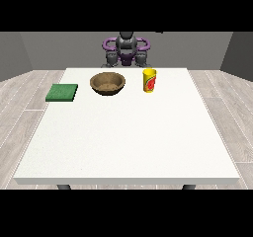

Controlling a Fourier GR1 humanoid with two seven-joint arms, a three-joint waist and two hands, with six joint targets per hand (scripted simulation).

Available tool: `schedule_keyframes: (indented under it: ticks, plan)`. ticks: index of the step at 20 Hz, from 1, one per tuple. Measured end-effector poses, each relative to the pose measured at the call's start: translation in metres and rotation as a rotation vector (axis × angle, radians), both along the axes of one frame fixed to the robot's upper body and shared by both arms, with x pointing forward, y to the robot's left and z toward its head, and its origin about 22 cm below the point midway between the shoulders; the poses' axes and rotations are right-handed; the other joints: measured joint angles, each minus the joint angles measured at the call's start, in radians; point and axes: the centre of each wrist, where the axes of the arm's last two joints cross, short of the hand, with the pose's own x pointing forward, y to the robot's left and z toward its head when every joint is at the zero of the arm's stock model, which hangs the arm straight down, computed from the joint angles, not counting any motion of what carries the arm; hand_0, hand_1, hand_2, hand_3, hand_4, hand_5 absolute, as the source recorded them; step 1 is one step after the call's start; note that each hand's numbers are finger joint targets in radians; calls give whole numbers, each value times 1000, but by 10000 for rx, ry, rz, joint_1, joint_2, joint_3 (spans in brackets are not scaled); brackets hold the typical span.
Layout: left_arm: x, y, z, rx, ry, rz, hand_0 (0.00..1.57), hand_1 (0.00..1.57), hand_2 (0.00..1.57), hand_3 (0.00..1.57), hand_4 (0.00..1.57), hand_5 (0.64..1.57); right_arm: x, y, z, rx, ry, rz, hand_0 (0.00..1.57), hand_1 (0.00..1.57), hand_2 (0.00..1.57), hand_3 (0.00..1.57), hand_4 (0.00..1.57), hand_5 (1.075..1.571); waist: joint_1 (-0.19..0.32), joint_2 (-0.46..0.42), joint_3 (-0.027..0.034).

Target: Pick the cup and pour the ball into the bowl, then pick the bowl and place it on the pad

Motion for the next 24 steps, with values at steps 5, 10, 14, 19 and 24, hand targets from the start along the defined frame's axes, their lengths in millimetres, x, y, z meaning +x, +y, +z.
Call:
schedule_keyframes:
  ticks: [5, 10, 14, 19, 24]
  plan:
    - [16, -10, -17, 314, -1454, 50, 0, 0, 0, 0, 0, 1517, 9, -10, -5, 3, -1364, 70, 0, 0, 0, 0, 367, 1571, -189, 1613, -1]
    - [33, -14, -36, 829, -2670, 156, 0, 0, 0, 0, 0, 1496, 19, -18, -22, -19, -2422, 152, 0, 0, 0, 0, 328, 1571, -230, 2870, -1]
    - [47, -25, -43, 1125, -3073, 212, 0, 0, 0, 0, 0, 1497, 22, -37, -38, -102, -2759, 165, 0, 0, 0, 0, 294, 1571, -316, 3310, -1]
    - [67, -20, -60, 1538, -3519, 381, 0, 0, 0, 0, 0, 1476, 30, -55, -40, -203, -3070, 241, 0, 0, 0, 0, 266, 1569, -409, 3743, 1]
    - [91, -3, -73, 1901, -3813, 688, 0, 0, 0, 0, 0, 1454, 40, -70, -45, -294, -3470, 235, 0, 0, 0, 0, 249, 1571, -466, 4215, -1]
